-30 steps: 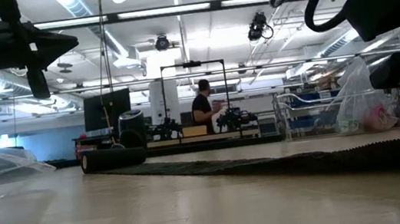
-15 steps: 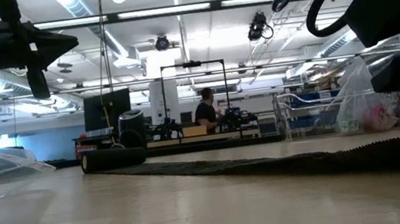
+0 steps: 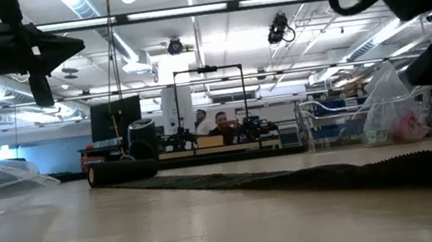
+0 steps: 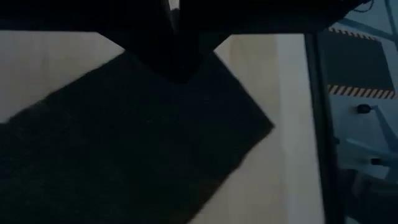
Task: Roll bandage
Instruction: Roll the black bandage
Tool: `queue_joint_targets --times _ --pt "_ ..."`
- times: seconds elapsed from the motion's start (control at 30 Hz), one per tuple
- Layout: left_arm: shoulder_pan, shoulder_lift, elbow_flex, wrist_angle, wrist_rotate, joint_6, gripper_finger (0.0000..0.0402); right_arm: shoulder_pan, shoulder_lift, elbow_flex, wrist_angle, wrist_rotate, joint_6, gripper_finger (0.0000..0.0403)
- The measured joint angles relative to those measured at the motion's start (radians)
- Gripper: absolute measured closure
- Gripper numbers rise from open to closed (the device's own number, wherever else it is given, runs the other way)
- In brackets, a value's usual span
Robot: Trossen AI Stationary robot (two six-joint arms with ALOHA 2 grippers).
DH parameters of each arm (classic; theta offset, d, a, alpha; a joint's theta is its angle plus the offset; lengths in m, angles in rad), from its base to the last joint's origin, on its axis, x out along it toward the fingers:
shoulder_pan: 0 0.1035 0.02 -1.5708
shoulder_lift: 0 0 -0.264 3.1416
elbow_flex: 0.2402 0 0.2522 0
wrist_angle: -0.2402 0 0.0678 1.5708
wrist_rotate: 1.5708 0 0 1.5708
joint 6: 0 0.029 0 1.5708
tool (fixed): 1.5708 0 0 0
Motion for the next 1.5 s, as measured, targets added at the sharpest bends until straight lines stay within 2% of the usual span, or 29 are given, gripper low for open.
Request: queue_joint_targets --times 0.2,0.57,0.97,1.5 --pt "0.0 0.0 0.0 -0.005 0.0 0.0 0.0365 0.02 0.0 0.038 0.009 0.005 0.04 0.0369" --pt "0.0 0.0 0.0 -0.027 0.0 0.0 0.0365 0.006 0.0 0.01 -0.033 0.054 0.048 0.0312" --pt "0.0 0.0 0.0 -0.03 0.0 -0.003 0.0364 0.004 0.0 -0.045 0.021 0.048 0.041 0.0316" --pt "0.0 0.0 0.0 -0.033 0.0 -0.003 0.0364 -0.005 0.0 -0.046 0.036 0.054 -0.006 0.0323"
